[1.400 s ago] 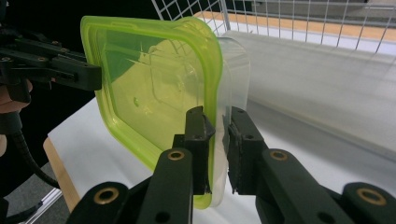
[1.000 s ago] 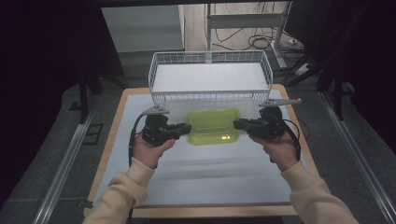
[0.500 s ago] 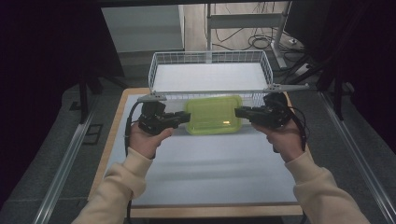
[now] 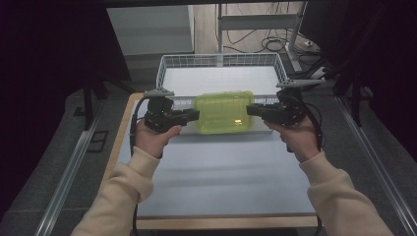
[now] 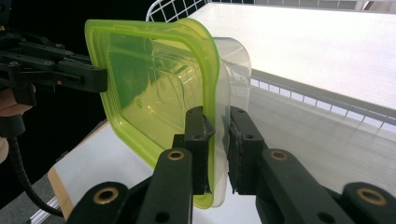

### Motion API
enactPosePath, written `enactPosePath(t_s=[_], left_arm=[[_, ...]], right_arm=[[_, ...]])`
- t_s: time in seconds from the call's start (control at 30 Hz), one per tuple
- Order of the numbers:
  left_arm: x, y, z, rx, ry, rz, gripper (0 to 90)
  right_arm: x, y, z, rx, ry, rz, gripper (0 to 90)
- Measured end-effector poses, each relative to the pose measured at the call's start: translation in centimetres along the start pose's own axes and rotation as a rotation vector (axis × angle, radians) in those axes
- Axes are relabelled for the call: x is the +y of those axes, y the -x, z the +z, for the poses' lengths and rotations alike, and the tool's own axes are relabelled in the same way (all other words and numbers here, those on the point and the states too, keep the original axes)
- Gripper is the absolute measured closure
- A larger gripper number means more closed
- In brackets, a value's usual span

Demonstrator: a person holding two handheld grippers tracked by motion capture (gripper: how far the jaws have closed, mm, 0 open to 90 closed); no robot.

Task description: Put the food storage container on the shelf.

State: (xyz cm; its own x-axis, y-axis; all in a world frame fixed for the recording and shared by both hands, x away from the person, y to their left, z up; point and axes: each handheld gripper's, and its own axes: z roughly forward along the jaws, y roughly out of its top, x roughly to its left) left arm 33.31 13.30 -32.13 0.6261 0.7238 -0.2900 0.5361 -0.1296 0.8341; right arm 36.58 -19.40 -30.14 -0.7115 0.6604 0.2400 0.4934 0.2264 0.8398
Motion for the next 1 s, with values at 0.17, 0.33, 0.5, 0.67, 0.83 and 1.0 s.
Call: enactPosePath(t_s=[0.17,0.33,0.5,0.67,0.83,1.0], left_arm=[[1.0,-0.2,-0.1,0.004,-0.002,0.01,79.9],[1.7,-0.5,-0.2,0.011,0.0,0.004,79.9],[2.7,-1.1,-0.1,0.016,0.005,-0.009,79.8],[4.0,-2.5,0.3,0.031,0.001,-0.021,79.6],[4.8,-3.6,1.1,0.048,-0.009,-0.036,79.4],[5.4,-5.0,2.3,0.062,-0.023,-0.052,79.4]], right_arm=[[0.8,0.2,0.0,0.004,0.005,0.006,79.7],[1.6,0.3,0.1,0.002,0.007,0.004,79.7],[2.9,0.7,0.4,0.01,0.008,0.01,79.5],[4.7,1.2,1.5,0.0,-0.003,0.008,79.5],[5.5,1.9,2.6,-0.005,-0.021,0.031,79.4],[6.0,3.3,4.1,-0.006,-0.03,0.074,79.2]])
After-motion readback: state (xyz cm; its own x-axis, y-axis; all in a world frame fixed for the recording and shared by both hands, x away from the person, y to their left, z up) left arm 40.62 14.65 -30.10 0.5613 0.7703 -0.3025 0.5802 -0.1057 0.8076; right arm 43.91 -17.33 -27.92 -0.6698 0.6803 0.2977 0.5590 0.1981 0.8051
